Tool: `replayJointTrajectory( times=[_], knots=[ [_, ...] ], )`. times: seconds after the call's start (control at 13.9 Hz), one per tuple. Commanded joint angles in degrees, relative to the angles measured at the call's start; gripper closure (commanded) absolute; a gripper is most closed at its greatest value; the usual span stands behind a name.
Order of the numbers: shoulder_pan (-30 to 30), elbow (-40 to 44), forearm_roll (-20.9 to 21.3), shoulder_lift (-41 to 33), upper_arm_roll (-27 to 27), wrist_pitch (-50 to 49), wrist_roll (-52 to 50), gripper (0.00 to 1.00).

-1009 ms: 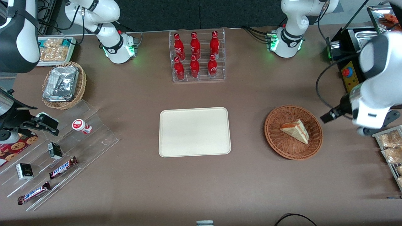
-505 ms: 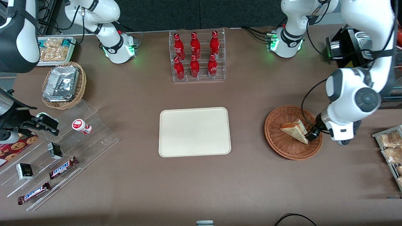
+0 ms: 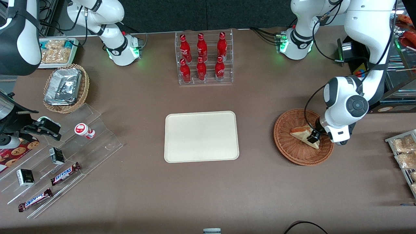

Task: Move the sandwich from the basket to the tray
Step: 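Lower the left gripper onto the wrapped sandwich and close on it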

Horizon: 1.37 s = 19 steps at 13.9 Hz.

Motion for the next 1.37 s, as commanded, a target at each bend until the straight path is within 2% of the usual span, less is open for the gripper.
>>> replayJointTrajectory(
  times=[0.0,0.07,0.14,0.22,0.29,0.36,0.65,0.79,0.94,1.08,1.3],
  knots=[
    [0.1,-0.9,-0.5,1.8,-0.1,3.8,-2.2,0.0],
    [-0.1,-1.1,-0.5,2.5,-0.1,4.7,-3.4,0.0],
    [-0.3,-1.1,-0.4,2.6,-0.1,5.3,-3.6,0.07],
    [-0.3,-1.1,-0.3,2.5,-0.1,5.3,-3.6,0.44],
    [-0.3,-1.1,0.0,2.4,-0.1,5.3,-3.6,0.69],
    [-0.3,-1.0,0.1,2.2,-0.1,5.3,-3.5,0.82],
    [-1.3,-0.2,0.3,-2.7,-0.6,2.5,-2.3,0.85],
    [-3.6,4.1,0.4,-5.9,-0.6,-5.3,-0.5,0.89],
    [-7.3,11.8,0.3,-7.3,-0.7,-15.8,-0.4,0.89],
    [-13.8,23.0,0.2,-5.3,-0.7,-26.2,-1.0,0.89],
    [-23.3,35.1,0.3,-0.4,-0.6,-31.6,-0.7,0.88]
  ],
)
